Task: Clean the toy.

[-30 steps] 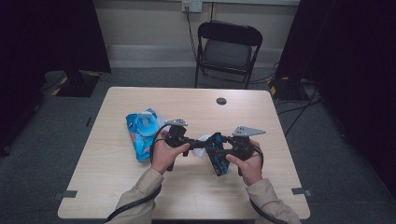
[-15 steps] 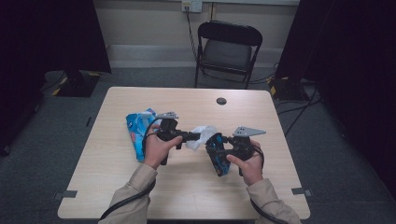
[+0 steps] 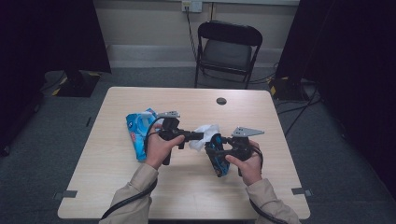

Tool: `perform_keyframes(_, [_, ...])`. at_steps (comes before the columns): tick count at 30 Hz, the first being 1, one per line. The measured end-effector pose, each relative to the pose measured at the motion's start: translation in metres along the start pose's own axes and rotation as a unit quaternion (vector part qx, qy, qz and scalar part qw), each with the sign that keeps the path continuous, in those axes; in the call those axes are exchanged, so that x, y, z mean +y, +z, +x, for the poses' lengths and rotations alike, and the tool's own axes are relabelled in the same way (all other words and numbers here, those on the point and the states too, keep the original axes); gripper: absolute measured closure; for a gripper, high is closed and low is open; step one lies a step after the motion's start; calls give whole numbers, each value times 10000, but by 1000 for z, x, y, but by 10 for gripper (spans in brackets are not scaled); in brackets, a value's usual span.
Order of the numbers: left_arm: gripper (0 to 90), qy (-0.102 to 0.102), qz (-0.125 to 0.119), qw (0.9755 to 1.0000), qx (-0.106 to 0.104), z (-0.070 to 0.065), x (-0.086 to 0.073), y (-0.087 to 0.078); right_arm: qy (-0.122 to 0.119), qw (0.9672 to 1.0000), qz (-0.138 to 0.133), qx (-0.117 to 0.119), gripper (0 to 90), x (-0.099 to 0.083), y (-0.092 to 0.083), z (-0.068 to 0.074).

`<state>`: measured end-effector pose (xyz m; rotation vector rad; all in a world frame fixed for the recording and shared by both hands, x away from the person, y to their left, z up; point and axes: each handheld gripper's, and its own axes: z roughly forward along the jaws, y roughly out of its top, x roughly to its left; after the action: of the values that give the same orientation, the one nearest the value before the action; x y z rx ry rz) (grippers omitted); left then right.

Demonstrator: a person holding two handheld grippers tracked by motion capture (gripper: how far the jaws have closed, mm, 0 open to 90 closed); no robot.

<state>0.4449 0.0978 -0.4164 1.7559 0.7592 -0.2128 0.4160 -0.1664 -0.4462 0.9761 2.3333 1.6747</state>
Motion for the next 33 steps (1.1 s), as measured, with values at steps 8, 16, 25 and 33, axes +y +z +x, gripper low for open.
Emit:
perform_keyframes(8, [882, -127, 173, 9998, -17, 4, -10, 10, 5, 10000, -32, -18, 256, 1, -3, -1])
perform_keyframes(16, [882, -149, 341, 9993, -3, 5, -18, 14, 11, 10000, -84, -12, 256, 3, -3, 0])
perform_keyframes(25, [882, -203, 437, 9988, -52, 5, -28, 22, 12, 10000, -50, -33, 256, 2, -1, 1])
perform_keyframes(33, [882, -208, 404, 9990, -11, 5, -33, 23, 21, 10000, -29, -44, 256, 2, 0, 0])
